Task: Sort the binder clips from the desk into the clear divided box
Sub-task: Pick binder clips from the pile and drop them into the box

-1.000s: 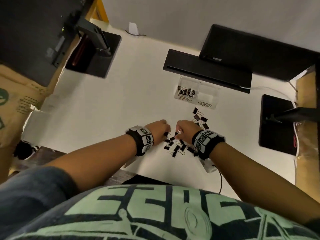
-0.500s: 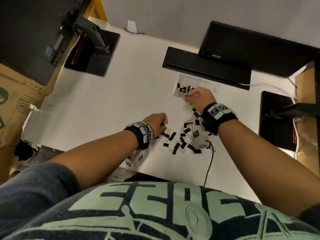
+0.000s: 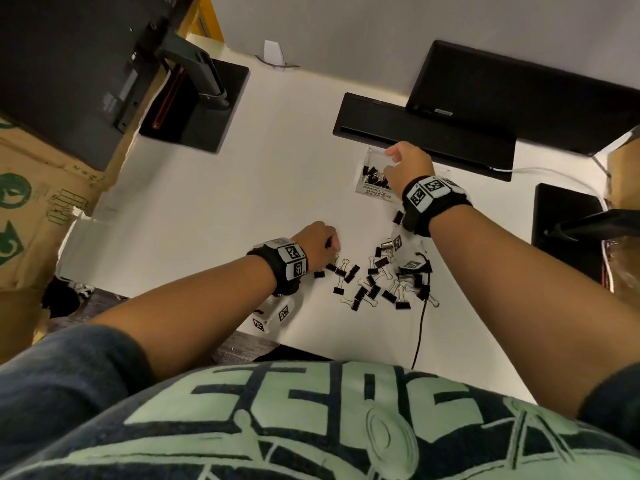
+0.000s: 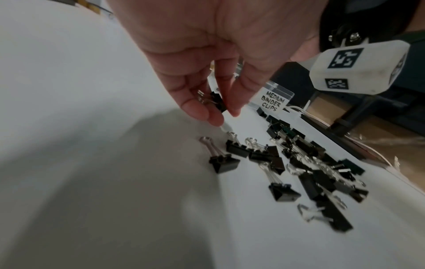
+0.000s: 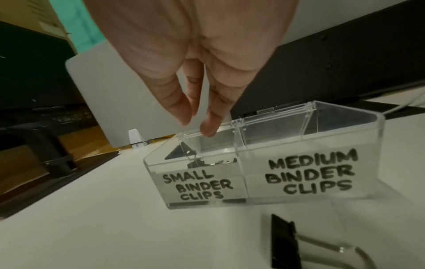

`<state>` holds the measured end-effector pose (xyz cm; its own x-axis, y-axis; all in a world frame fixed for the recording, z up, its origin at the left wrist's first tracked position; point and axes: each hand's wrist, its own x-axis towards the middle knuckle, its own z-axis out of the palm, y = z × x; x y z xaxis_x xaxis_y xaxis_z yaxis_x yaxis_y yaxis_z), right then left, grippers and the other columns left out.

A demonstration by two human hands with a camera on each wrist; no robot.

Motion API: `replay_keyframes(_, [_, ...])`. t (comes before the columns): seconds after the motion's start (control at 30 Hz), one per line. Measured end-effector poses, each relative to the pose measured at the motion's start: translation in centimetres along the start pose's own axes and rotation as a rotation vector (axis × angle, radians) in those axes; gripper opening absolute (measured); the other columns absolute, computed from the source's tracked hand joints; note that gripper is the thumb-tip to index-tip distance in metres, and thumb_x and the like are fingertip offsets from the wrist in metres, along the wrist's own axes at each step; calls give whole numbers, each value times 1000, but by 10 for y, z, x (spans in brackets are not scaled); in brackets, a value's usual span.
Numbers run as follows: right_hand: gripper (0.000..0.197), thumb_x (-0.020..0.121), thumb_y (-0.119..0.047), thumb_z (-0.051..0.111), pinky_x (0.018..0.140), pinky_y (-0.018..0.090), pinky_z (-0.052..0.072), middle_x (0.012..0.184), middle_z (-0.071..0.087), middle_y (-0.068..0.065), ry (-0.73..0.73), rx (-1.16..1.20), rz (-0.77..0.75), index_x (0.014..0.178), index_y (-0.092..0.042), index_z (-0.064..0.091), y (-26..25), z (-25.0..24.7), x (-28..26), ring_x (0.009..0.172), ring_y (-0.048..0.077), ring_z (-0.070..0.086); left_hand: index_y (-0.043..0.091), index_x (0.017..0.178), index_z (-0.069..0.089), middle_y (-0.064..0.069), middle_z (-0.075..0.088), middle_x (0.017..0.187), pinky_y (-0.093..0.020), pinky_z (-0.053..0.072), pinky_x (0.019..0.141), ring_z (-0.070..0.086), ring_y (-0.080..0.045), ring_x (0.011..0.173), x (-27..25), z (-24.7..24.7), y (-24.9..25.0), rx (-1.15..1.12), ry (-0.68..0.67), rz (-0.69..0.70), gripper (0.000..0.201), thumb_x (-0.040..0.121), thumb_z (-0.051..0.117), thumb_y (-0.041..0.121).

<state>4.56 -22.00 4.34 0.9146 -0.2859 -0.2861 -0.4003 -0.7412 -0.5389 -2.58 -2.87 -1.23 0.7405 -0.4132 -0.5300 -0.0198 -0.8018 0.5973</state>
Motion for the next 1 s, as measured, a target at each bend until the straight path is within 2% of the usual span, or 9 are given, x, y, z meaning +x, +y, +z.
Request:
replay_keyframes(0.13, [26,90,-7,51,92,33,50,119,62,6,-62,-14,-108,111,-12,63,1,5,-33,107,23,59,9,106,63,0,40,100,-33,52,84,51,-18,83,-5,6,-5,157,-85,88,23,83,58,6])
replay_keyframes(0.2, [24,90,-9,53,92,33,51,112,61,1,-283,-93,-153,109,-15,64,8,17,-60,103,19,59,12,109,61,-2,39,101,-35,52,84,54,-23,85,-7,8,-7,243,-126,124,29,81,61,6])
replay_keyframes(0.27, [21,87,-10,57,85,27,49,102,57,-5,-518,-240,-213,105,-19,64,20,33,-83,101,17,60,13,110,61,-7,44,107,-34,51,80,57,-27,89,-8,10,-8,286,-126,143,30,81,61,7])
replay_keyframes(0.33, [22,84,-10,60,80,23,43,99,53,-5,-613,-375,-288,104,-19,65,33,49,-98,103,17,58,12,109,61,-11,47,113,-34,49,77,59,-30,91,-9,12,-9,301,-105,153,28,82,58,6])
replay_keyframes(0.47, [29,80,-15,69,87,29,44,114,50,5,-568,-395,-369,109,-16,63,51,69,-111,108,21,50,7,107,60,-14,48,112,-36,48,74,58,-32,88,-9,15,-7,337,-80,193,22,87,53,7])
replay_keyframes(0.6, [32,78,-18,73,86,35,48,116,45,9,-500,-364,-398,107,-9,61,57,77,-114,103,24,50,6,106,54,-14,46,109,-38,46,68,47,-25,74,-11,16,-8,422,-72,235,17,90,48,7])
replay_keyframes(0.7, [29,79,-18,72,81,35,49,115,44,11,-455,-356,-417,104,-5,61,58,78,-115,94,26,53,7,106,50,-14,45,108,-38,45,65,42,-23,73,-11,17,-8,486,-74,246,20,86,50,2])
replay_keyframes(0.87, [27,79,-18,67,78,36,49,112,45,11,-427,-309,-398,101,-3,60,61,79,-113,94,26,52,5,109,48,-14,44,111,-38,44,68,39,-23,78,-13,17,-4,521,-78,230,27,83,49,-1])
replay_keyframes(1.0, [23,76,-23,69,64,24,42,98,46,2,-376,-125,-236,92,-9,61,56,67,-105,77,17,51,6,116,48,-14,44,115,-42,49,78,52,-31,93,-8,20,-8,462,-70,203,31,85,49,1])
